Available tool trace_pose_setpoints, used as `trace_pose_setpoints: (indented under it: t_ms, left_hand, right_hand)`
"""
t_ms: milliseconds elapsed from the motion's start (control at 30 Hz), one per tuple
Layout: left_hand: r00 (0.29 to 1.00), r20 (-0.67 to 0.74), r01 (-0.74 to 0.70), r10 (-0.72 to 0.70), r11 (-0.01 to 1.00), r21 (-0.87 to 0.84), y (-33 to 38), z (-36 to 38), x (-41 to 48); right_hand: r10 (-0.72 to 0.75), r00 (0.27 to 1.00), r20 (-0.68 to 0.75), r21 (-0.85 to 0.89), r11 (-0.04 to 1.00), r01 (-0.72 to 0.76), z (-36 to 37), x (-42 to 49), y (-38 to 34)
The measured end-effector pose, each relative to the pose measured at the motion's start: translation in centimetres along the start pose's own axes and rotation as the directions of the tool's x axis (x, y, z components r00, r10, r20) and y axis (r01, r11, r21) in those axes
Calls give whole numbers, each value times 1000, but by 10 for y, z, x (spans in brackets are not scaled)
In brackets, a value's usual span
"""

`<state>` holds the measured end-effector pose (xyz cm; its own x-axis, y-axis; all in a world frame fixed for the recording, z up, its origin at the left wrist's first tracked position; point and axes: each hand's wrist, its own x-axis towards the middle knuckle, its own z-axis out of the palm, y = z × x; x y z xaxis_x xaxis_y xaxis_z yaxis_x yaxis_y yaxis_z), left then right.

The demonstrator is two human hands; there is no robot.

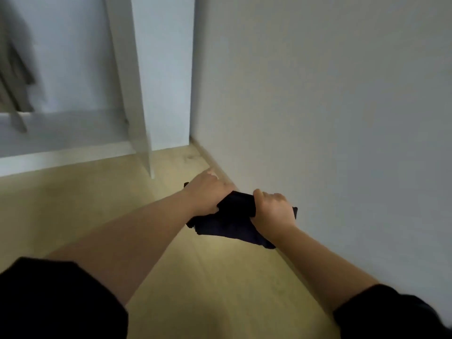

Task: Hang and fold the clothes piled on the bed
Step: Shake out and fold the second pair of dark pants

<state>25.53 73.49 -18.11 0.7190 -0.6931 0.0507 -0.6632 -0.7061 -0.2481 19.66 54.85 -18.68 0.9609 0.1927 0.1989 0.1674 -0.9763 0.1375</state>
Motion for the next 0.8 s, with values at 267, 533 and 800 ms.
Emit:
trace_pose_setpoints:
  t_ms: [267, 533, 800]
  left_hand:
    - [980, 31, 195, -195, 981, 9, -214, -14, -68]
    - [910, -1, 414, -415, 910, 32, -402, -223, -174]
    - [861, -75, 507, -503, 840, 190, -563, -422, -263]
  right_hand:
    - [-222, 975, -14, 55, 973, 222, -45, 173, -143]
    - [-465, 879, -104, 35, 881, 471, -293, 305, -270]
    - [-534, 807, -251, 35, 828, 559, -503, 406, -382]
